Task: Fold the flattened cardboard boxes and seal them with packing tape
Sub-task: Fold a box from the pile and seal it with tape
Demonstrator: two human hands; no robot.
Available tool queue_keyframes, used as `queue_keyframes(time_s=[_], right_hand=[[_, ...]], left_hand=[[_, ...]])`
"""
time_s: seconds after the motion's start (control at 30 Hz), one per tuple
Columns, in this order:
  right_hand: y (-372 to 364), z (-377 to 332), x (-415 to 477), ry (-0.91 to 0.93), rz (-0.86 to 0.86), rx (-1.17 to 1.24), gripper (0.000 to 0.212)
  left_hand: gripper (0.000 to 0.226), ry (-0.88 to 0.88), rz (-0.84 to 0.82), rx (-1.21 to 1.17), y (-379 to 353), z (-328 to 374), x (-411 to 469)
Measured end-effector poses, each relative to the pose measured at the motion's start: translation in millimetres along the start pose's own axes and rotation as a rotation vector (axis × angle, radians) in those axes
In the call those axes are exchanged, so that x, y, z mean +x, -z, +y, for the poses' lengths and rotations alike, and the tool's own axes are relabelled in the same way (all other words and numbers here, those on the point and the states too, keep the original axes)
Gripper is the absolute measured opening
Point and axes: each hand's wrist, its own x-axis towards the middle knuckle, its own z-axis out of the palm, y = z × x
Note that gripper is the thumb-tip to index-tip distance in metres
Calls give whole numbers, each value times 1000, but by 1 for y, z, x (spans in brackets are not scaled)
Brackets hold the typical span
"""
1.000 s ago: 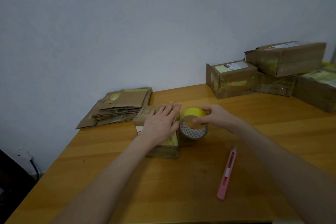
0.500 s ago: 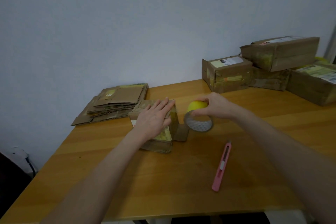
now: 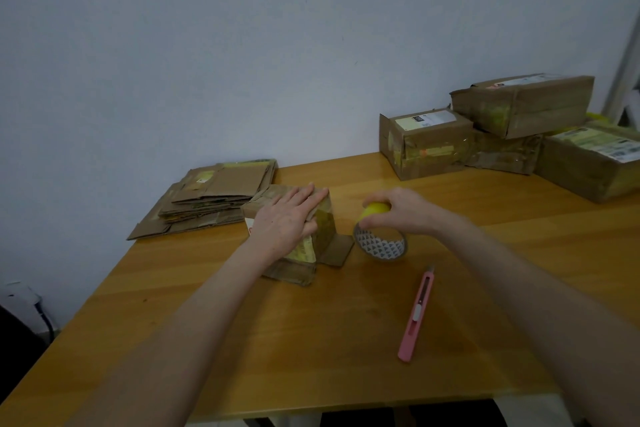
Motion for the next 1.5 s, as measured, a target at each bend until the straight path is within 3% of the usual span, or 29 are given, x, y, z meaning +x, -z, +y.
queue_keyframes(time_s=[0.1, 0.3, 0.37, 0.43, 0.47, 0.53, 0.6, 0.67, 0.77, 0.87, 1.0, 1.07, 1.13, 1.23, 1.37, 1.5], right_hand=[[-2, -7, -1, -39, 3, -25, 63], [-5, -12, -9, -56, 28, 157, 74], [-4, -13, -8, -87, 20, 153, 72], [-1, -15, -7, -100, 21, 175, 67], [0, -15, -6, -99, 17, 184, 66], [1, -18, -5, -86, 10, 185, 65], [2, -20, -7, -80, 1, 180, 67], [2, -20, -8, -86, 0, 182, 69], [3, -18, -10, -97, -10, 184, 72], [4, -16, -10, -102, -12, 204, 73], [3, -16, -11, -100, 6, 235, 67], [2, -16, -11, -110, 4, 210, 71], [2, -16, -9, -131, 7, 93, 78], [4, -17, -7, -169, 86, -26, 73], [6, -15, -6, -235, 154, -68, 72], [1, -5, -8, -220, 208, -21, 59]], left_hand=[[57, 14, 29, 8, -1, 0, -3], [57, 83, 22, -57, 14, 9, -10], [53, 49, 121, -19, 28, 20, -22], [33, -19, 329, -44, 42, 42, -39], [25, -38, 341, -107, 50, 59, -49], [23, -42, 137, -226, 56, 100, -62], [32, -37, -141, -223, 47, 143, -65], [47, -26, -297, -250, 35, 171, -63], [57, 38, -375, -298, 22, 187, -55], [32, 76, -411, -276, 22, 180, -53], [26, 82, -460, -280, 27, 147, -82], [32, 163, -412, -374, 35, 119, -97], [28, 241, -279, -437, 47, 87, -103], [22, 313, -62, -486, 67, 54, -94], [33, 281, 177, -450, 74, 45, -68], [36, 224, 260, -375, 62, 49, -42]])
